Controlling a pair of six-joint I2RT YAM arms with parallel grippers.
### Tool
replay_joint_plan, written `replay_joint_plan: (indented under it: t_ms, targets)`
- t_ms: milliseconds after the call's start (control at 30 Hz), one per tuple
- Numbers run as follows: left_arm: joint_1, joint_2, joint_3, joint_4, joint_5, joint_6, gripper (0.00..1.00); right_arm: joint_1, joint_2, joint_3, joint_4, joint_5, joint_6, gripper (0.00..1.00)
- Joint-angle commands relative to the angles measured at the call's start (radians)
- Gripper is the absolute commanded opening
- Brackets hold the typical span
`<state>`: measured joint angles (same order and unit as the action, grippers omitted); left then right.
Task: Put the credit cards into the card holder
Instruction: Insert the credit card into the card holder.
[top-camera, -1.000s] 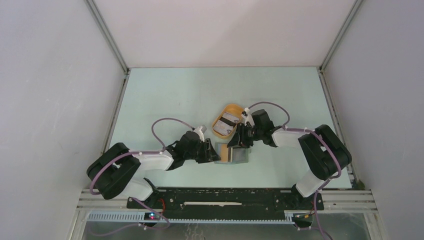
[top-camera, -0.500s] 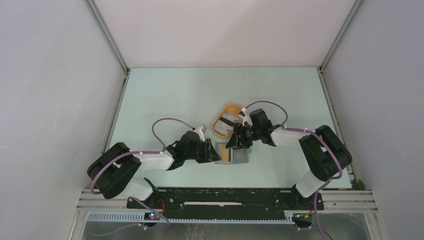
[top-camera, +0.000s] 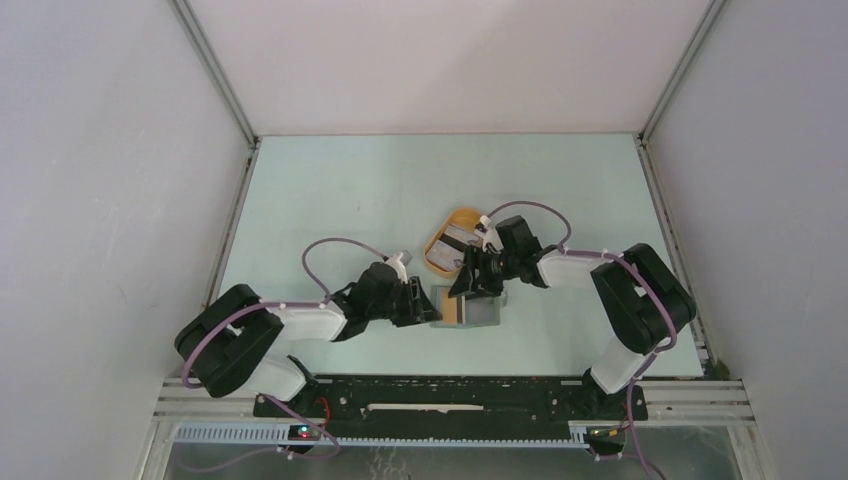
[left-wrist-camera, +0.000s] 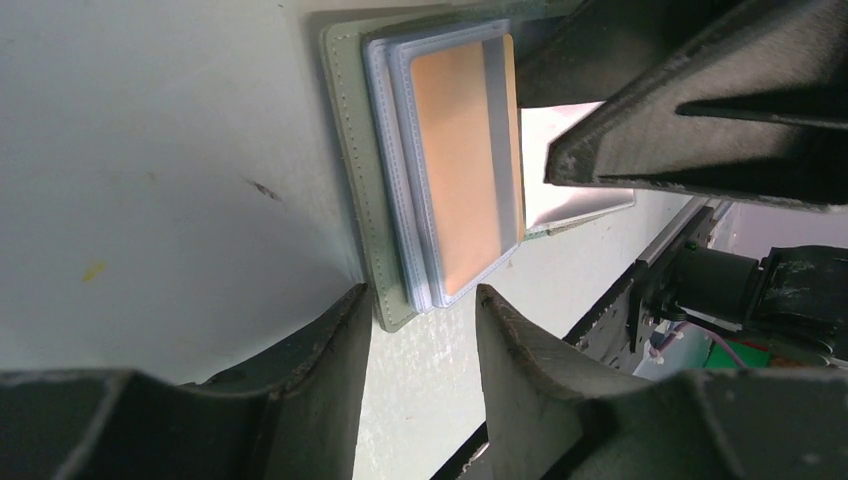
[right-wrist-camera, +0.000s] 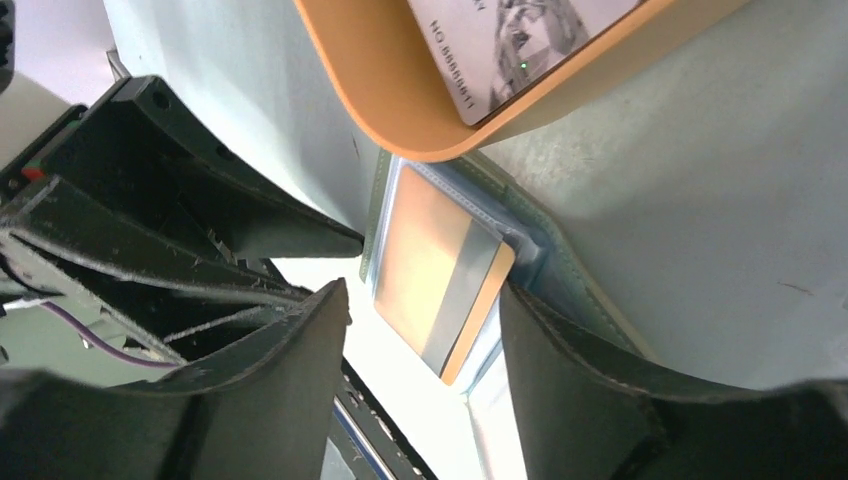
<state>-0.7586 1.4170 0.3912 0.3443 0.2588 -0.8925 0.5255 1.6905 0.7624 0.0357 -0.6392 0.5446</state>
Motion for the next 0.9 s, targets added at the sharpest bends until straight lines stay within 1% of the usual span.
replay_joint_plan:
  t_ms: [0, 100, 300, 333, 433, 500, 600, 633, 700, 800, 867]
  targets:
    - [0.020, -0.030, -0.034, 0.013, 0.000, -0.009, 0.48, 0.005, -0.061, 0.025, -0.031, 0.016, -0.083, 0.70]
    - [0.029, -0.045, -0.038, 0.012, 0.001, -0.010, 0.48, 0.011, -0.092, 0.029, -0.075, 0.025, -0.123, 0.75]
    - [0.036, -0.105, -0.050, -0.008, -0.024, 0.001, 0.48, 0.015, -0.130, 0.033, -0.109, 0.038, -0.213, 0.73]
    - [0.036, -0.121, -0.051, -0.020, -0.031, 0.007, 0.48, 0.016, -0.140, 0.036, -0.116, 0.038, -0.228, 0.70]
    - [0.037, -0.182, -0.047, -0.055, -0.055, 0.026, 0.48, 0.025, -0.168, 0.037, -0.124, 0.036, -0.277, 0.59]
    - [0.037, -0.222, -0.046, -0.072, -0.072, 0.038, 0.48, 0.034, -0.176, 0.039, -0.126, 0.029, -0.310, 0.54]
    - [0.037, -0.273, -0.040, -0.092, -0.102, 0.057, 0.48, 0.043, -0.164, 0.060, -0.153, -0.028, -0.374, 0.46]
    - [0.037, -0.286, -0.040, -0.093, -0.109, 0.059, 0.48, 0.044, -0.147, 0.072, -0.168, -0.050, -0.396, 0.44]
    - [0.037, -0.310, -0.040, -0.088, -0.124, 0.061, 0.48, 0.046, -0.108, 0.114, -0.209, -0.074, -0.431, 0.35]
    - [0.038, -0.327, -0.039, -0.077, -0.133, 0.056, 0.48, 0.050, -0.039, 0.168, -0.264, -0.071, -0.445, 0.21]
    - [0.039, -0.329, -0.041, -0.071, -0.130, 0.052, 0.48, 0.055, -0.006, 0.193, -0.291, -0.057, -0.451, 0.15]
